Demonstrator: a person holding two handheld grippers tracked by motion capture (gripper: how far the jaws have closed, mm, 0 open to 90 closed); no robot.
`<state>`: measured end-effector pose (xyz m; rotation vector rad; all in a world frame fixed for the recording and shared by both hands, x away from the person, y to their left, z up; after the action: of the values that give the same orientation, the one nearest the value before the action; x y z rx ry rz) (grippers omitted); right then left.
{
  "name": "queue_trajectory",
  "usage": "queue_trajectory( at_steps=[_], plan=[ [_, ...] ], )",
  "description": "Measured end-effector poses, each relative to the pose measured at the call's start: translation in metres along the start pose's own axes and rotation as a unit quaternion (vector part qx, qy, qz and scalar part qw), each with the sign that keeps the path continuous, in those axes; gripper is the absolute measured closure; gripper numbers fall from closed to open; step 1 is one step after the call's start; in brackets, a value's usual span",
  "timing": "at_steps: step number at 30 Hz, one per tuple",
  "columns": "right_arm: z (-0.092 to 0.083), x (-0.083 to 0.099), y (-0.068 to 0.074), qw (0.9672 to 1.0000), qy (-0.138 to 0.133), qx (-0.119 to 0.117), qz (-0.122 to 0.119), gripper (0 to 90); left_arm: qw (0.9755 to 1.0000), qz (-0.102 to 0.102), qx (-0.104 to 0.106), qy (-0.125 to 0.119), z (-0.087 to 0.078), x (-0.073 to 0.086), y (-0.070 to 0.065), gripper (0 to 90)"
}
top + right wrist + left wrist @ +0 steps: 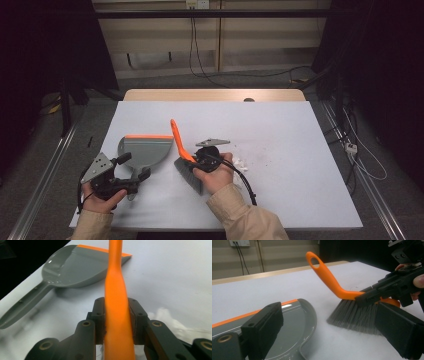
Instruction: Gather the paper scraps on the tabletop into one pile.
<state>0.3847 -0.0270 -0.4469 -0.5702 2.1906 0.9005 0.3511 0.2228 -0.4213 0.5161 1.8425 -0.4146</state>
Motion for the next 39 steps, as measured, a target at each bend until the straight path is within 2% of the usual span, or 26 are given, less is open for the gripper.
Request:
queue_trajectory(
  at_steps=[3,15,20,32,39],
  plan=[
    [-0.007,0.001,-0.007,0.9999,-0.002,0.006,0.009,70.9,1.0000,0.002,0.001,0.000,0.000,0.000,0.000,8.4],
    [-0.037,0.004,-0.032,0.9990,0.000,0.041,0.021,70.9,1.0000,0.003,0.000,0.003,0.003,0.000,-0.002,8.4],
    [-0.046,0.005,-0.040,0.9985,-0.003,0.047,0.029,70.9,1.0000,0.003,0.001,0.003,0.004,0.000,-0.003,8.4],
    [-0.059,0.005,-0.050,0.9978,-0.007,0.056,0.034,70.9,1.0000,0.005,0.000,0.004,0.005,0.000,-0.002,8.4],
    [-0.063,0.001,-0.051,0.9977,-0.005,0.063,0.025,71.0,1.0000,0.005,0.000,0.004,0.004,0.000,-0.002,8.4]
  ],
)
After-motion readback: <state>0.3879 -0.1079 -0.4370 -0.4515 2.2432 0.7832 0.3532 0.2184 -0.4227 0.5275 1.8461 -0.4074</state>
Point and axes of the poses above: each handheld gripper's, and its own axes: z roughly forward along the jaws, x roughly out of its underside, y roughly to its left, the point moved 4 cm from there along z, roughly forward along the jaws, and after that the axes turned 12 degrees about -x, right-handed, at the moved point
